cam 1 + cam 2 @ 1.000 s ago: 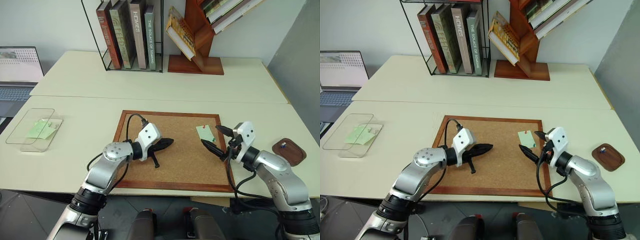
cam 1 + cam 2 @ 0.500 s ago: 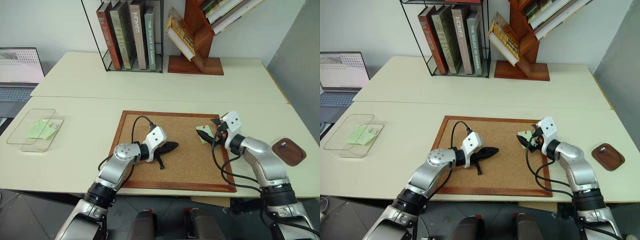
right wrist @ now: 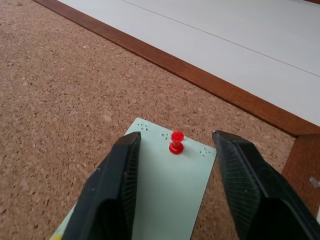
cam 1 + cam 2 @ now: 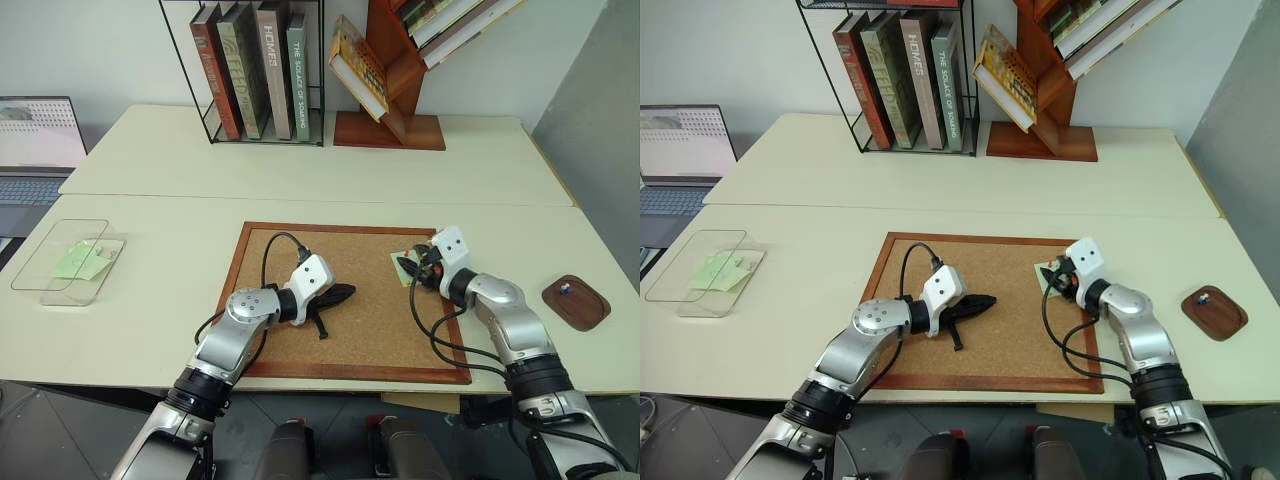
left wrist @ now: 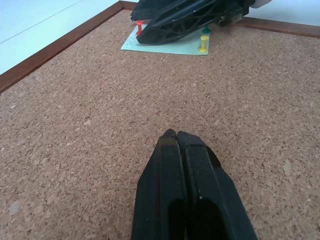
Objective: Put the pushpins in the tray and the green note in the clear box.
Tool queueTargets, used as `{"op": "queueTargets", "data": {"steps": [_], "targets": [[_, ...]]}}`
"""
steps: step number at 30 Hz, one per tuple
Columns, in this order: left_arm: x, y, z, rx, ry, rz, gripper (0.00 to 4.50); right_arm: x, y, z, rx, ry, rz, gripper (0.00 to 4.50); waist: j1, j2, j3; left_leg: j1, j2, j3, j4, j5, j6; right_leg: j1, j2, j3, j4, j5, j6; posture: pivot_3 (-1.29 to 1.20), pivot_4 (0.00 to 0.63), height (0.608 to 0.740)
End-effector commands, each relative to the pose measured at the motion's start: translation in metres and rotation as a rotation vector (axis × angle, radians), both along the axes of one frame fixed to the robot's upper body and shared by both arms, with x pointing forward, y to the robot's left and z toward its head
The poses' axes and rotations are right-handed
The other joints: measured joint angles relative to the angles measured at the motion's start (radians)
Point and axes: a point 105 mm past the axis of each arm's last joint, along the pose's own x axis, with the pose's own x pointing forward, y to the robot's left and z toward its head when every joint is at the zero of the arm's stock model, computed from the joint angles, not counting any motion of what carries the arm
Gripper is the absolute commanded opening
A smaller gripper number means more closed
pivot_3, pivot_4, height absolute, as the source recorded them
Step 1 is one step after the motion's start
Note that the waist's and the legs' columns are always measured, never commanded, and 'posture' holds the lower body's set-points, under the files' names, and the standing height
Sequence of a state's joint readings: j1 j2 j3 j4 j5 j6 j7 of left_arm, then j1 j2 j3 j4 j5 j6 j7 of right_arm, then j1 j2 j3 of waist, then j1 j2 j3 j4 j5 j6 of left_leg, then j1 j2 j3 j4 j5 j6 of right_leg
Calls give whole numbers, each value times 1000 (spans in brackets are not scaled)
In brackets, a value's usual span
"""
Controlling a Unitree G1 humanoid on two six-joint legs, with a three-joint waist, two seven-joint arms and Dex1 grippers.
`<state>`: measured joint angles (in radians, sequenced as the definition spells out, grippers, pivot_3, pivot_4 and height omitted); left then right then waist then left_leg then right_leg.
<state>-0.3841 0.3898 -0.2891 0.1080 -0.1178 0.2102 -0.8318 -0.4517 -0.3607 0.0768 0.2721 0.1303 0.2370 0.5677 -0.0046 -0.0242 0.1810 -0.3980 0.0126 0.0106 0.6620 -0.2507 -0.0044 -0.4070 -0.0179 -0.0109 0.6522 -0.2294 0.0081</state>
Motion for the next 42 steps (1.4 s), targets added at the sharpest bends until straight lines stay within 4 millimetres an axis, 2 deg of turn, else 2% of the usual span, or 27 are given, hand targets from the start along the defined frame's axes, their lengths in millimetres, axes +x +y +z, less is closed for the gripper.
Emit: {"op": "queueTargets", "data": {"steps": [1, 9, 10, 23, 31, 38, 42], "targets": [[-7, 2, -15, 39, 43, 2, 0, 4, 5, 12, 4, -53, 10, 1467, 0, 0, 0, 0, 0, 0, 0, 0, 0, 0, 0, 0, 0, 0, 0, 0, 150, 740], [-7, 5, -16, 52, 44, 5, 0, 4, 6, 13, 6, -76, 8, 77, 0, 0, 0, 0, 0, 0, 0, 0, 0, 0, 0, 0, 0, 0, 0, 0, 150, 740], [-7, 5, -17, 54, 47, 4, 0, 3, 6, 14, 11, -82, 8, 12, -1, 0, 0, 0, 0, 0, 0, 0, 0, 0, 0, 0, 0, 0, 0, 0, 150, 740], [-9, 5, -23, 67, 66, -2, 0, -10, 20, 36, 85, -158, 59, 12, -2, 0, 0, 0, 0, 0, 0, 0, 0, 0, 0, 0, 0, 0, 0, 0, 150, 740], [-11, 5, -25, 74, 69, -9, 0, -13, 15, 49, 112, -206, 24, 12, -2, 1, 0, 1, 0, 0, 0, 0, 0, 0, 0, 0, 1, 0, 0, 0, 150, 740], [-13, 4, -27, 77, 73, -18, 0, -24, -11, 67, 120, -251, -54, 12, 0, 1, 0, 0, 0, 0, 0, 0, 0, 0, 0, 0, 0, 0, 0, 0, 150, 740], [-13, 4, -27, 78, 68, -17, 0, -42, -43, 78, 110, -265, -118, 12, 3, 2, -1, 0, 0, 0, -1, 0, 0, 0, -1, 0, 0, 0, 0, 0, 150, 740]]}}
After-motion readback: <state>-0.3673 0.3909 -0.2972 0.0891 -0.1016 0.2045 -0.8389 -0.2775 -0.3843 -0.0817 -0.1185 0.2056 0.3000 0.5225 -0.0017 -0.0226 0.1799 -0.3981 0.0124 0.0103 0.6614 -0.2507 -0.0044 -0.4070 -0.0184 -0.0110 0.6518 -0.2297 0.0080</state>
